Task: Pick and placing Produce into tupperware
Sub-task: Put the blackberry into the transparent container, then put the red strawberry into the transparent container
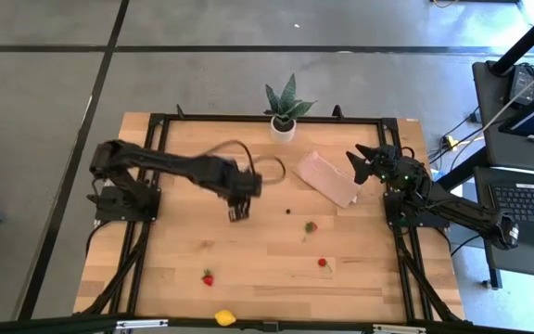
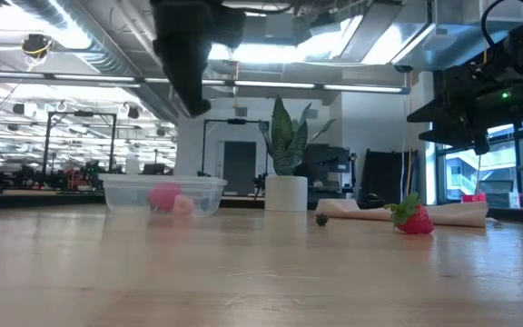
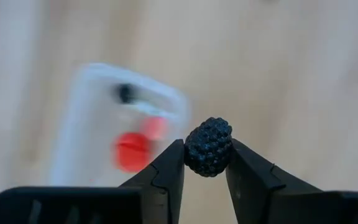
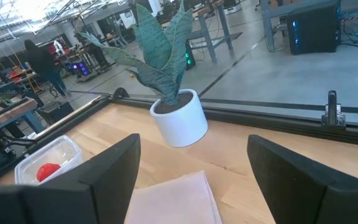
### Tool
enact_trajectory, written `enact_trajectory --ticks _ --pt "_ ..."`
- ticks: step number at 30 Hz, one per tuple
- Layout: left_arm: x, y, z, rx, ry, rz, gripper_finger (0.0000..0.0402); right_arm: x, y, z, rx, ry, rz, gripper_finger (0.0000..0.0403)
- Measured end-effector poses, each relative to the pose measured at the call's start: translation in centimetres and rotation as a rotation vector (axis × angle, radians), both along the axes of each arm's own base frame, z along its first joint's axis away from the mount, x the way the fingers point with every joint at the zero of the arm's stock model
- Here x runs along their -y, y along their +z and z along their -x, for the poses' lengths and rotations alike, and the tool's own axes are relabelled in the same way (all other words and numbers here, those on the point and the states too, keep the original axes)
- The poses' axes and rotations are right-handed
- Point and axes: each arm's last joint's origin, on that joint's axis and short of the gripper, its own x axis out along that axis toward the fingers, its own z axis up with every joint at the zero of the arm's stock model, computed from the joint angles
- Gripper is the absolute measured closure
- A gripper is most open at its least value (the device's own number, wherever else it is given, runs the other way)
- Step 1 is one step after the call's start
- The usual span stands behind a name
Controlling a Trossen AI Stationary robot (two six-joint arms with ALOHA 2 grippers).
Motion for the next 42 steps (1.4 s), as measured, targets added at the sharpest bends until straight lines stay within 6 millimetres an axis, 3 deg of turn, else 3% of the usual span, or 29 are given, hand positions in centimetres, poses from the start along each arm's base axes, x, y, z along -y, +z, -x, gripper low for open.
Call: enact_trajectory --ticks 7,14,23,42 --pt "-5.1 0.9 0.9 0.027 0.194 0.013 0.0310 0.0 0.0 0.0 0.001 -0.001 -0.001 0.0106" --pt "-7.8 -1.5 0.4 -0.037 0.232 0.118 0.0305 0.0 0.0 0.0 0.001 -0.001 -0.002 0.0106" --pt "-8.6 -5.8 0.3 -0.170 0.233 0.140 0.0309 0.0 0.0 0.0 -0.002 -0.001 -0.001 0.0106" --pt "-8.6 -5.9 0.4 -0.160 0.214 0.134 0.0213 0.0 0.0 0.0 -0.001 -0.001 -0.002 0.0106"
